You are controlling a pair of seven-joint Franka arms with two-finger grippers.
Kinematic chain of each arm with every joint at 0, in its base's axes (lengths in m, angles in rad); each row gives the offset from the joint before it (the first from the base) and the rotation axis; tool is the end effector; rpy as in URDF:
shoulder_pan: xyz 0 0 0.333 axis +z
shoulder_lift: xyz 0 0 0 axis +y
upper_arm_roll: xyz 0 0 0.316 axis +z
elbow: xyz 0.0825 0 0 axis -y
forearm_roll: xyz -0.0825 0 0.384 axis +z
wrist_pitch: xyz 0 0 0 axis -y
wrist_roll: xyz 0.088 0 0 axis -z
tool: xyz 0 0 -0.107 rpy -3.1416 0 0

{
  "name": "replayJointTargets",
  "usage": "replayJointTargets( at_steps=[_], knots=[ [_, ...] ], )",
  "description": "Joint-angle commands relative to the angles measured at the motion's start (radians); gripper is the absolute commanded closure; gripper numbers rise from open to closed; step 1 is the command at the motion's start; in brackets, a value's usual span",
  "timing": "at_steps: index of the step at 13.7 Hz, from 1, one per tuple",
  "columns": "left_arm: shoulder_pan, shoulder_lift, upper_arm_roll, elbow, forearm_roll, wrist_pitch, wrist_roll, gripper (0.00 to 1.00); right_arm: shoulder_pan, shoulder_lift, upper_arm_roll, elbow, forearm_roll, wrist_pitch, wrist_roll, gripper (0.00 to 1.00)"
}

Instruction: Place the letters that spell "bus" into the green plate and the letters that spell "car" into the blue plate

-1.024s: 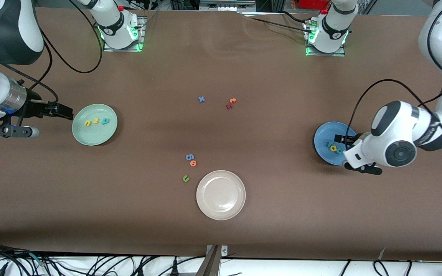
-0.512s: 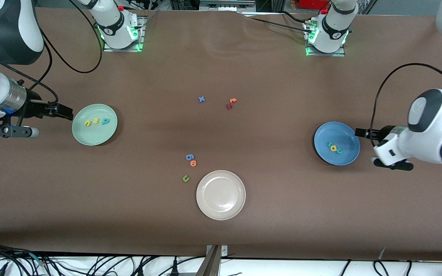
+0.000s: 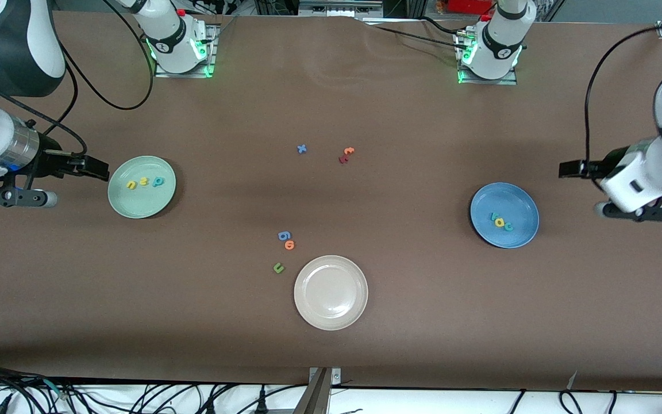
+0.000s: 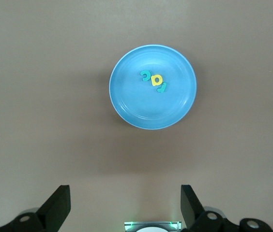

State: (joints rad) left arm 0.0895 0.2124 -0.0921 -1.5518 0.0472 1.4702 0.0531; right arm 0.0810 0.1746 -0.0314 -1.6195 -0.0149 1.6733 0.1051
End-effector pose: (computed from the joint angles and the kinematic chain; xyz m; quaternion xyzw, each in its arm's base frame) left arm 0.5931 0.0084 0.5043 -0.9888 0.0290 0.1463 0.0101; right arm 0.6026 0.0297 0.5085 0.9978 -0.0264 -0.0594 0.0147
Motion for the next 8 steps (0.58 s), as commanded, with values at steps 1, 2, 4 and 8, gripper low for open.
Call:
replayJointTargets(
  at_steps=[1,2,4,8],
  knots=[
    [-0.037,-0.096,0.022,-0.037,-0.03,-0.019,-0.022,0.0,0.006,0.006,-0.005,0.015,0.0,-0.003,0.004,0.01],
    [-0.039,-0.114,0.022,-0.037,-0.035,-0.019,-0.036,0.0,0.005,0.008,-0.005,0.015,0.0,-0.003,0.004,0.0],
    [-0.039,-0.139,0.022,-0.036,-0.038,-0.007,-0.076,0.0,0.006,0.006,-0.005,0.015,0.0,-0.003,0.004,0.0],
    [-0.01,-0.156,0.019,-0.028,-0.038,0.062,-0.101,0.0,0.005,0.008,-0.005,0.015,0.0,-0.001,0.004,0.0]
  ],
)
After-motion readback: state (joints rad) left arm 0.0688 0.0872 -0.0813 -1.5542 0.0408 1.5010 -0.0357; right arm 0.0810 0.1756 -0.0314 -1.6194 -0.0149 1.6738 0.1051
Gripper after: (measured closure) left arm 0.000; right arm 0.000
